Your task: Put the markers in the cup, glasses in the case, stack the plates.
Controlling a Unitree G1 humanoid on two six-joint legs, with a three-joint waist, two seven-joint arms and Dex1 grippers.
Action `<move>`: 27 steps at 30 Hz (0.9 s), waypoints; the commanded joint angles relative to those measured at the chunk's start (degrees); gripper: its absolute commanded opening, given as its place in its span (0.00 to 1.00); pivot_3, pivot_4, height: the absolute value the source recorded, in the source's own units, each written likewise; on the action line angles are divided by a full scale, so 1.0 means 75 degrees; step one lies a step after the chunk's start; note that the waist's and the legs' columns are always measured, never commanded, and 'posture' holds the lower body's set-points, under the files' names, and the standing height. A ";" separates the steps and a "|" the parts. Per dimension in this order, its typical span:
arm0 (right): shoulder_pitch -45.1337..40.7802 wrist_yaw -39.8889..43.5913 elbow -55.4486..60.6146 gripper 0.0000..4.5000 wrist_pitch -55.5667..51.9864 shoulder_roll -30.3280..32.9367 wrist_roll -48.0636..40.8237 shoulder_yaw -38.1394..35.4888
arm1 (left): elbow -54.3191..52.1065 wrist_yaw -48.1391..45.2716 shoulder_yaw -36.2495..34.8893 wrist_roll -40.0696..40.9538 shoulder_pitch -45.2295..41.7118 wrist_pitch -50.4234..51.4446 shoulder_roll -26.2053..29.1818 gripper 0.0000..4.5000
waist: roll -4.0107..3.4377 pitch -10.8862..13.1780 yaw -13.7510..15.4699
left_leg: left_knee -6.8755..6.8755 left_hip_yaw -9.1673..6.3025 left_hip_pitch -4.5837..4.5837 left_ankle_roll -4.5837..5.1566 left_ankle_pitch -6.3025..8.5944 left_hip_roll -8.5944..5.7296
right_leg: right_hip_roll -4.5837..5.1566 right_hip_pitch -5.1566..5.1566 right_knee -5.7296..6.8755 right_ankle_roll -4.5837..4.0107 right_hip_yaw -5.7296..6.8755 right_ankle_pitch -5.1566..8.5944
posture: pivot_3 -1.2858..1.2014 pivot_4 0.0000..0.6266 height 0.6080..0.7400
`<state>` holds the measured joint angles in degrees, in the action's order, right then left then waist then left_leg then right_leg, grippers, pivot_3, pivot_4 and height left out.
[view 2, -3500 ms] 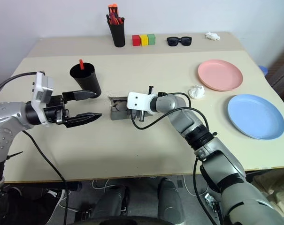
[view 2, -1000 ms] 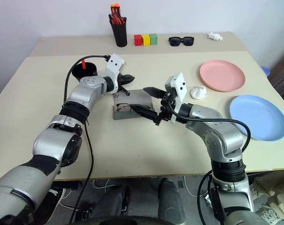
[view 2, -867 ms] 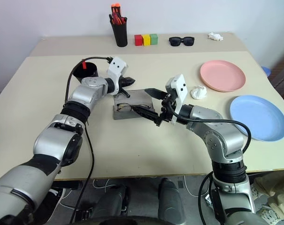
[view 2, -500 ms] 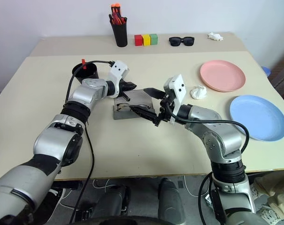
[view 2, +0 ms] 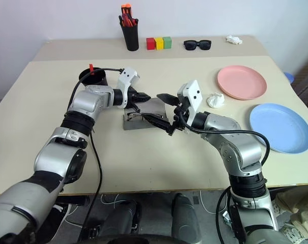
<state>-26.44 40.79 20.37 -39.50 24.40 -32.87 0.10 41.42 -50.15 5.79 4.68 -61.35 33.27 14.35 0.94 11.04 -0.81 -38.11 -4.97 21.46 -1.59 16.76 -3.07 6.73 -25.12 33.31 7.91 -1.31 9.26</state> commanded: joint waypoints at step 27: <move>-0.0173 -0.0089 -0.0015 1.00 0.0290 0.0188 0.0236 0.0041 | -0.1278 0.1491 -0.0534 0.0448 0.0051 -0.0107 -0.0141 0.01 | 0.0001 0.0000 0.0026 | -0.0009 -0.0003 0.0002 -0.0004 -0.0002 0.0000 | 0.0001 0.0002 -0.0002 -0.0001 0.0000 0.0000 | 0.52 0.24 1.00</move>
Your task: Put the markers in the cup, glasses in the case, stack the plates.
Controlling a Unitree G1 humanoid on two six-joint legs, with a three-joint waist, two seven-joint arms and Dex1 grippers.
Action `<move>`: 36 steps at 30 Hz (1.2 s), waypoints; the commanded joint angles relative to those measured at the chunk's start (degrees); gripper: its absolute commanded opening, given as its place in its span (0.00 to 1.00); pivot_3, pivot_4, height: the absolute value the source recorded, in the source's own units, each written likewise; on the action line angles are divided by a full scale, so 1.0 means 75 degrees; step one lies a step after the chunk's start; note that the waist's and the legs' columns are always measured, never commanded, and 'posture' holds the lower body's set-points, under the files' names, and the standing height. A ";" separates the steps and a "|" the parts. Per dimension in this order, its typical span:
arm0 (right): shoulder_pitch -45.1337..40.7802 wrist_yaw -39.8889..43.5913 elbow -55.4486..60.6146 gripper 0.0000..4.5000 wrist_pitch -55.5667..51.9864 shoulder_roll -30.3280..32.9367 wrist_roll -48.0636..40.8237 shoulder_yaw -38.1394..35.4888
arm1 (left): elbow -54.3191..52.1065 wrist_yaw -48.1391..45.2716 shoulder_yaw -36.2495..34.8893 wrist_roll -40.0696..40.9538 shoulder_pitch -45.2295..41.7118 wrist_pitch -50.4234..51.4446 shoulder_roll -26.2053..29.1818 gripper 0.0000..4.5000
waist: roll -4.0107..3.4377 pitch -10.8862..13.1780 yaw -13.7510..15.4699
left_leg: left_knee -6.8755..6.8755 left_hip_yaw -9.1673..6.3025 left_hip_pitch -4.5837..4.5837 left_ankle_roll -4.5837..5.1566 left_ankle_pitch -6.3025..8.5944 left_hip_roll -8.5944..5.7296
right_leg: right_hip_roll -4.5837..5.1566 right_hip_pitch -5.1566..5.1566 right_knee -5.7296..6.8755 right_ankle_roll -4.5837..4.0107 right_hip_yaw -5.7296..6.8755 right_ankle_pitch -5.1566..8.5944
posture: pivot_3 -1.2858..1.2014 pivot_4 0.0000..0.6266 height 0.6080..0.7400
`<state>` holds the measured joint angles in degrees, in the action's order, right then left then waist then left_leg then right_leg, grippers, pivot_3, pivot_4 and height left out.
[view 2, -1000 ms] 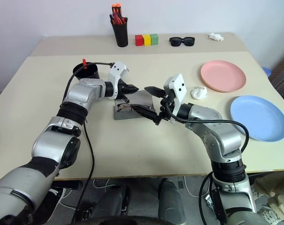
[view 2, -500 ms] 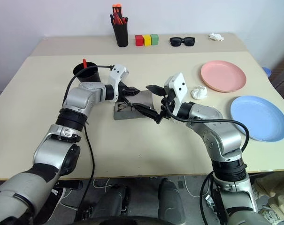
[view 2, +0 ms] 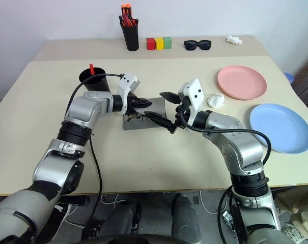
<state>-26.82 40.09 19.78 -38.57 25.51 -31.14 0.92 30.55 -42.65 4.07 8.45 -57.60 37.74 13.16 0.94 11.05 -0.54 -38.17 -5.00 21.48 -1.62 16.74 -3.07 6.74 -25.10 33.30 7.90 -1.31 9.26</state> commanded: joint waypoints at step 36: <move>-0.0149 -0.0067 0.0087 1.00 0.0228 0.0026 0.0018 -0.0059 | -0.1531 -0.1248 0.0856 0.0043 0.0723 0.1489 0.0857 0.01 | -0.0002 -0.0001 -0.0031 | 0.0003 0.0002 -0.0006 0.0001 0.0000 0.0000 | 0.0000 0.0001 0.0008 0.0000 -0.0001 0.0000 | 0.52 0.24 1.00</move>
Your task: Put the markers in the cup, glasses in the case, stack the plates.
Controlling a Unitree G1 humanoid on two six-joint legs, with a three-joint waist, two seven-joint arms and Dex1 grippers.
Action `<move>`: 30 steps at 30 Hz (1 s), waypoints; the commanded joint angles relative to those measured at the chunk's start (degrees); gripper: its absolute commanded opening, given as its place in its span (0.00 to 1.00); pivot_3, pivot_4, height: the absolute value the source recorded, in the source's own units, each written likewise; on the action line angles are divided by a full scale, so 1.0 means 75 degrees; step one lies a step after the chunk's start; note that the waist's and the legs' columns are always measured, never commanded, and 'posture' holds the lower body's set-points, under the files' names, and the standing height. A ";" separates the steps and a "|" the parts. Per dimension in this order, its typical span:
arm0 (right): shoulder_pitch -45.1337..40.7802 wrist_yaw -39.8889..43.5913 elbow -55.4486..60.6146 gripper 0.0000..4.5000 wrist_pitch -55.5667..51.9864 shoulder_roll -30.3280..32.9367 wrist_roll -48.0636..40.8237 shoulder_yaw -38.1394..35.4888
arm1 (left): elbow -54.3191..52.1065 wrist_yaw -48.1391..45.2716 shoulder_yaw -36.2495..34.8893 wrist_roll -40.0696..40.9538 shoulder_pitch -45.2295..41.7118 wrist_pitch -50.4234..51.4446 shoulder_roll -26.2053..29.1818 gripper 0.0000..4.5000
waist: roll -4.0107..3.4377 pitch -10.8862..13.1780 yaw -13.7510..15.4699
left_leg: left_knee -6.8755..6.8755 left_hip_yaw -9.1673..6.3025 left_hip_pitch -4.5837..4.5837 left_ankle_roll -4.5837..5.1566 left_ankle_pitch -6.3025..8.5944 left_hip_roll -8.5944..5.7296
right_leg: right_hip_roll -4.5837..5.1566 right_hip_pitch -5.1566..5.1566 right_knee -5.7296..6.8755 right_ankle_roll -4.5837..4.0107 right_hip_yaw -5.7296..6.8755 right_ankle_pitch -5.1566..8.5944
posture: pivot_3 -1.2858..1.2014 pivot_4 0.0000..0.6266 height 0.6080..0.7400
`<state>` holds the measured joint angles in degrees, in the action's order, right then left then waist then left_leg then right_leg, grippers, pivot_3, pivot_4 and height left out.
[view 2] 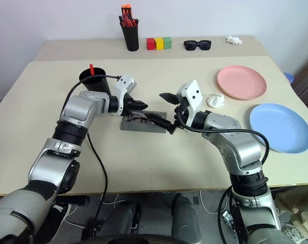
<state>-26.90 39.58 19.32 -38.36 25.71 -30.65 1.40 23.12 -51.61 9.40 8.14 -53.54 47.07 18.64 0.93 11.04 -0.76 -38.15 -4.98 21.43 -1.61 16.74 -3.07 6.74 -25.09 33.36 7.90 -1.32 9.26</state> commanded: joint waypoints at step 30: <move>-0.0298 -0.0609 -0.0608 1.00 0.0917 0.0184 0.0631 -0.0662 | -0.1782 -0.0361 -0.1010 0.1810 0.0471 -0.0701 0.0331 0.53 | 0.0000 0.0000 0.0008 | -0.0004 0.0000 0.0005 -0.0001 -0.0001 0.0000 | 0.0001 -0.0002 -0.0004 -0.0002 -0.0001 0.0000 | 0.52 0.24 1.00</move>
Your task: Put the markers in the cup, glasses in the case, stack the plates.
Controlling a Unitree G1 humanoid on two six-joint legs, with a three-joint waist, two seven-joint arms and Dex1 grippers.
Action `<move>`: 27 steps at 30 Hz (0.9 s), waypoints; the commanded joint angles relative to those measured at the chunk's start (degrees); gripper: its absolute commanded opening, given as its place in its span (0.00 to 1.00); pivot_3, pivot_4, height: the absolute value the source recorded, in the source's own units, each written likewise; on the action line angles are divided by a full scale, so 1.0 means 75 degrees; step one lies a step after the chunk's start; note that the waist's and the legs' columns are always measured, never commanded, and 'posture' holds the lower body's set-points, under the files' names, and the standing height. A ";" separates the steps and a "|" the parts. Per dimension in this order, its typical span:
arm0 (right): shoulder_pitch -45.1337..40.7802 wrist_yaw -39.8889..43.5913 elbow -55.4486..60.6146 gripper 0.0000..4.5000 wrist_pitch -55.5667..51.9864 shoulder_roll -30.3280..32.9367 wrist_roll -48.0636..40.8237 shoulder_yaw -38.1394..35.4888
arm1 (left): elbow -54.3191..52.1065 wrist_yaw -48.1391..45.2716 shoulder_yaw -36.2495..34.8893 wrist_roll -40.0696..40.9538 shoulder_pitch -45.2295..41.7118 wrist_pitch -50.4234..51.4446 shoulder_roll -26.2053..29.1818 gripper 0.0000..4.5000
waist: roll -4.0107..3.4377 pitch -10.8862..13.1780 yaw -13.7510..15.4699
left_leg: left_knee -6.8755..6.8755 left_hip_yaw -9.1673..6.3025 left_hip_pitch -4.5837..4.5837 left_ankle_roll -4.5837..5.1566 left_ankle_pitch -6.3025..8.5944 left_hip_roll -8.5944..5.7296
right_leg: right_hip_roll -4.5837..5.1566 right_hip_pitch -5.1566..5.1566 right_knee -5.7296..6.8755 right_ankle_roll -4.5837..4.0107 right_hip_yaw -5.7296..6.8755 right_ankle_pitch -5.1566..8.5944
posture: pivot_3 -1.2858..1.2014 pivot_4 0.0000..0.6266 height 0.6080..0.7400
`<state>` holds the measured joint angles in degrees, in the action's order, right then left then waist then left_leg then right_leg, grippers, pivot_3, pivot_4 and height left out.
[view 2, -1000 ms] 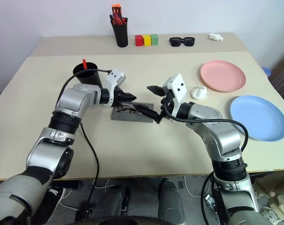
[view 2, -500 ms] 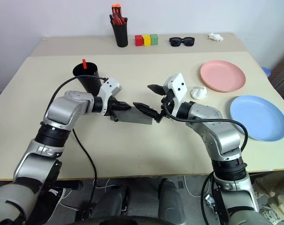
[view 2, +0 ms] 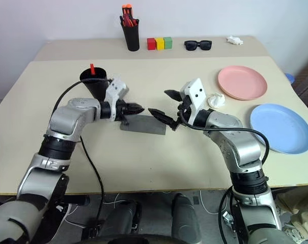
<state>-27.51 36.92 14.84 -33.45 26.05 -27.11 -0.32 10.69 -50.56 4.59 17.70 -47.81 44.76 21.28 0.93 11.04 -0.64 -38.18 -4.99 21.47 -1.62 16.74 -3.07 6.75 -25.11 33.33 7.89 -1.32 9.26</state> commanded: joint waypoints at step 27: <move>0.2079 -0.2859 -0.0886 1.00 -0.2185 0.1479 0.1745 -0.2695 | 0.0895 -0.2490 -0.0251 0.0871 -0.0456 -0.2577 0.0330 1.00 | -0.0004 -0.0002 -0.0019 | 0.0002 0.0012 -0.0014 0.0006 0.0001 0.0002 | 0.0001 0.0018 -0.0008 0.0000 -0.0006 0.0001 | 0.52 0.24 1.00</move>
<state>-11.62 15.30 8.55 -49.61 36.56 -14.22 -19.93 17.98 -69.17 3.20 24.25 -50.14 25.93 23.45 0.90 11.02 -0.78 -38.17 -4.89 21.37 -1.58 16.75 -3.06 6.76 -24.96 33.26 7.89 -1.36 9.27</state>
